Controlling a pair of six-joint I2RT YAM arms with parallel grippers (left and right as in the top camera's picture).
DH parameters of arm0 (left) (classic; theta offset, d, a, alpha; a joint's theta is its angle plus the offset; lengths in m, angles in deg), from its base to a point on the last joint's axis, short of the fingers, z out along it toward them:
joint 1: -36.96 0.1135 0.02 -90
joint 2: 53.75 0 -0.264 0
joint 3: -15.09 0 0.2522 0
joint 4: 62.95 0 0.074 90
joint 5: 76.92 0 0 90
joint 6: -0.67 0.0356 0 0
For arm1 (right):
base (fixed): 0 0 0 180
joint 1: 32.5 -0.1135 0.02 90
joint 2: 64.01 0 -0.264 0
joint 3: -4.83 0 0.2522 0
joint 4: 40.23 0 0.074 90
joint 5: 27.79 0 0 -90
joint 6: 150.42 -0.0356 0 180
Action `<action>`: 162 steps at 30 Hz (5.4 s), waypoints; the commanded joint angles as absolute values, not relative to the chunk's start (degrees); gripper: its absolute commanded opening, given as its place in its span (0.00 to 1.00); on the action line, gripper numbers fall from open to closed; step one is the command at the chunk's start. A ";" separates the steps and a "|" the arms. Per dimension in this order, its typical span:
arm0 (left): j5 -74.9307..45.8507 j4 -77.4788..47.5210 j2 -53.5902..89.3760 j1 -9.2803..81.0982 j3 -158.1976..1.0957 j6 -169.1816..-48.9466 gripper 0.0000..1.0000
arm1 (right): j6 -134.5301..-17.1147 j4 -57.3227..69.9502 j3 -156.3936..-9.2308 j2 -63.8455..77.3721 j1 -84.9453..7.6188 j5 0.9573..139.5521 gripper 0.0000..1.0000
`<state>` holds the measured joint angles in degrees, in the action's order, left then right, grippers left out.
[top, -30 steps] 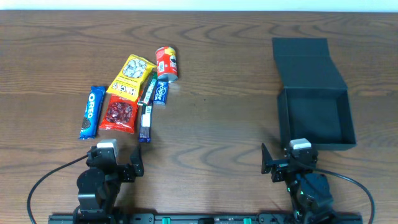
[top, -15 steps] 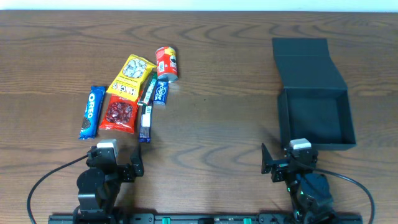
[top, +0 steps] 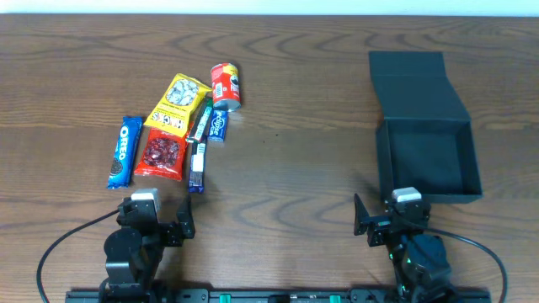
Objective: Pack container
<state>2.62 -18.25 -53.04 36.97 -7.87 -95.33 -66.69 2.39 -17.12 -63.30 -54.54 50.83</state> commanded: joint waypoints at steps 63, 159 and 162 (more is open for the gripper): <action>3.01 -18.40 -53.52 37.28 -7.08 -95.55 0.95 | -62.05 12.25 -71.13 35.17 -31.42 67.29 0.23; 3.01 -18.40 -53.52 37.25 -7.08 -95.55 0.96 | -55.45 34.21 -119.70 63.97 -44.68 69.98 0.84; 3.01 -18.40 -53.52 37.28 -7.08 -95.55 0.95 | -56.17 34.45 -119.70 66.05 -44.77 70.00 0.49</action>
